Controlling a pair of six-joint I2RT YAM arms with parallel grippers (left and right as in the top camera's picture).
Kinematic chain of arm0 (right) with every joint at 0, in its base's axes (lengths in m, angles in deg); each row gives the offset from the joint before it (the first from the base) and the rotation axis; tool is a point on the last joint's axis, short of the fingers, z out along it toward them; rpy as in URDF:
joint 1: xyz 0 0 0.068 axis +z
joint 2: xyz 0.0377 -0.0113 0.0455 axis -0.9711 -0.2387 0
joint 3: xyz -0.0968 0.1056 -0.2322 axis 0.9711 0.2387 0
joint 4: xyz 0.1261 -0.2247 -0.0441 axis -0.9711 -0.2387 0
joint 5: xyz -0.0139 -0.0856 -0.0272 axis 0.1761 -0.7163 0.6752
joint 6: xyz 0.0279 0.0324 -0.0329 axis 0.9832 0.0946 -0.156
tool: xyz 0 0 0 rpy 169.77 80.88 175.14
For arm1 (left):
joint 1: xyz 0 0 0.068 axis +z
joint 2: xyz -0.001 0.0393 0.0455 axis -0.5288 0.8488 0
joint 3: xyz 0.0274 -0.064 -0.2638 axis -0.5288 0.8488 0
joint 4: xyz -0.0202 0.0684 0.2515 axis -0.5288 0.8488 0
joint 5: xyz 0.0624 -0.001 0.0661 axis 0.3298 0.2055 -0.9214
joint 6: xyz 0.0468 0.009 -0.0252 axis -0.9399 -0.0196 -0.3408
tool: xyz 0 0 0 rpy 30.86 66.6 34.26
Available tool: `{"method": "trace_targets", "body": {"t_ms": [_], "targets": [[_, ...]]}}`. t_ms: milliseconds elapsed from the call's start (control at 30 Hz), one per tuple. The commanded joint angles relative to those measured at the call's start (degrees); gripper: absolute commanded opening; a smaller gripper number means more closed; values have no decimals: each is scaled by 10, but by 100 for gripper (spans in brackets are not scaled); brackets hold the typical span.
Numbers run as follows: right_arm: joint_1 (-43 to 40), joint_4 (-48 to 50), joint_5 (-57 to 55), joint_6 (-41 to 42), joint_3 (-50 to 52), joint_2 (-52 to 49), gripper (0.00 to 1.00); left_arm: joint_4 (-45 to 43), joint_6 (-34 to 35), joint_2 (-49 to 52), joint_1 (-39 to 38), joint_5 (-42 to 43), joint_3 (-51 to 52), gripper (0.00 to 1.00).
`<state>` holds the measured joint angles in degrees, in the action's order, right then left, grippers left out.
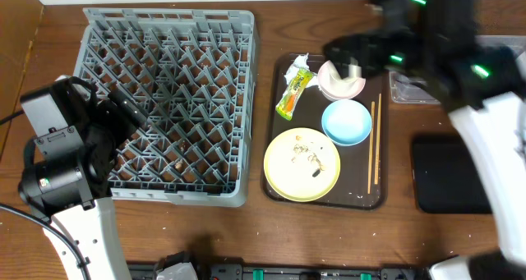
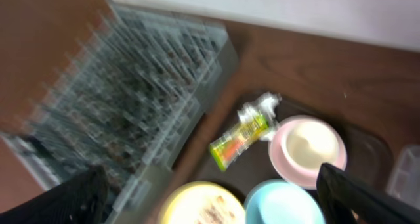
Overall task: Sort waste into correct bins and load items into the dishwasher
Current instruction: 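Reach the right gripper to the yellow-green snack wrapper and grasp it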
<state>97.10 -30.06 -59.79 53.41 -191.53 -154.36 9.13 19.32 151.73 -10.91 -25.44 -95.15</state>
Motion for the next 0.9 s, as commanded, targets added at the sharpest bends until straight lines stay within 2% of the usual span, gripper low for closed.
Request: {"method": "trace_targets", "body": {"t_ms": [0,133,200,267,333,400,467,600,667,867], "targets": [[60,-53,-111,-40,-110,-116,99,1,7,1,3,2,-3,94],[100,-34,-81,20,-127,-194,99,1,7,1,3,2,-3,94],[117,-35,-77,22,-127,-224,99,1,7,1,3,2,-3,94],[132,-17,-101,14,-127,-258,99,1,7,1,3,2,-3,94],[138,-9,-131,59,-127,-286,99,1,7,1,3,2,-3,94],[140,-13,-177,153,-127,-309,94,1,7,1,3,2,-3,94],[140,-21,-184,208,-127,-331,85,1,7,1,3,2,-3,94],[140,-48,-209,285,-127,-367,83,1,7,1,3,2,-3,94],[138,-63,-210,305,-127,-380,82,1,7,1,3,2,-3,94],[137,-50,-166,308,-127,-426,61,1,7,1,3,2,-3,94]]}}
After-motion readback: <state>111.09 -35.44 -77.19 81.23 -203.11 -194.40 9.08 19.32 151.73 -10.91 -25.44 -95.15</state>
